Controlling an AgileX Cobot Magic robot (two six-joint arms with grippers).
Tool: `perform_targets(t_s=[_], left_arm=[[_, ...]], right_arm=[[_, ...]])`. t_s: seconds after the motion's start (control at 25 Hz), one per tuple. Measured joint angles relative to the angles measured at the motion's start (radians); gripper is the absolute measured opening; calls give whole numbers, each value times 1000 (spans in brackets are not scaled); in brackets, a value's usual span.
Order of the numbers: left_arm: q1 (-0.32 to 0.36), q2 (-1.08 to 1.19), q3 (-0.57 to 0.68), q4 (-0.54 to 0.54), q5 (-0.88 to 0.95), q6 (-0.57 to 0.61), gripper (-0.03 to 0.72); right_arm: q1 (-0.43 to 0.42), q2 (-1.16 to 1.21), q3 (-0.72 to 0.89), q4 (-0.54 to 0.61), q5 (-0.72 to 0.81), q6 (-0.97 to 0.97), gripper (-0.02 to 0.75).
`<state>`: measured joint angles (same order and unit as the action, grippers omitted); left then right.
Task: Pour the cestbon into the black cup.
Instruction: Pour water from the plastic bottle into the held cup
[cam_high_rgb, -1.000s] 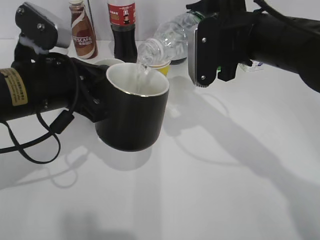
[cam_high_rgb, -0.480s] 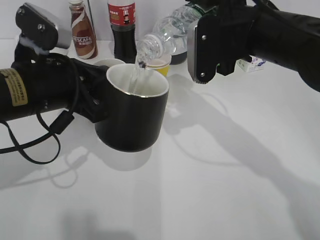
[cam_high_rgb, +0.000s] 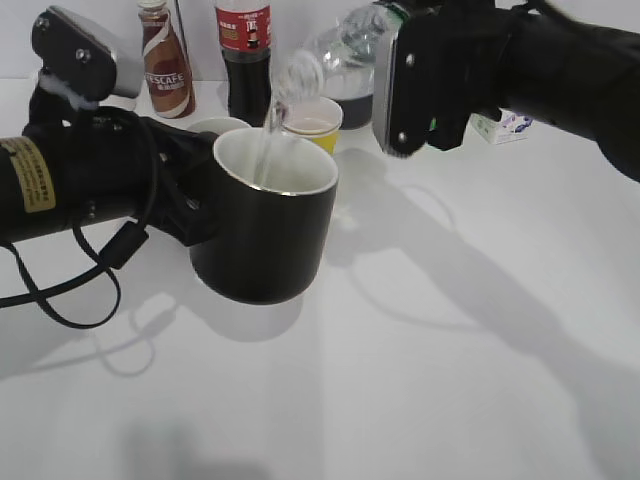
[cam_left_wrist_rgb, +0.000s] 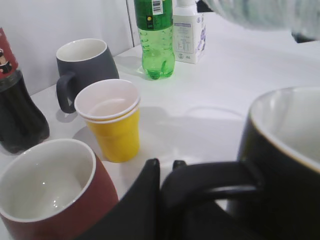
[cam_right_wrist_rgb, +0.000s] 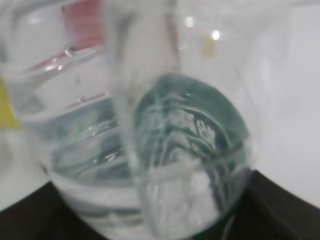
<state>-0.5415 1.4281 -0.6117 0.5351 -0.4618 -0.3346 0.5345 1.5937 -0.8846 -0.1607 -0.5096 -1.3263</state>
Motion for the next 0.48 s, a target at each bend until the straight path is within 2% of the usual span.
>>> perform_targets(t_s=[0.2,0.32,0.48], left_arm=[[3,0,0,0,-11,0,38],[20,0,1,-18,-44,0,38],[69,0,1,-34,-97,12,38]], right_arm=[[8,0,3,-71,65,339,470],[21,0,8,-110,140,648,470],[23,0,10,-116,136,1151,470]])
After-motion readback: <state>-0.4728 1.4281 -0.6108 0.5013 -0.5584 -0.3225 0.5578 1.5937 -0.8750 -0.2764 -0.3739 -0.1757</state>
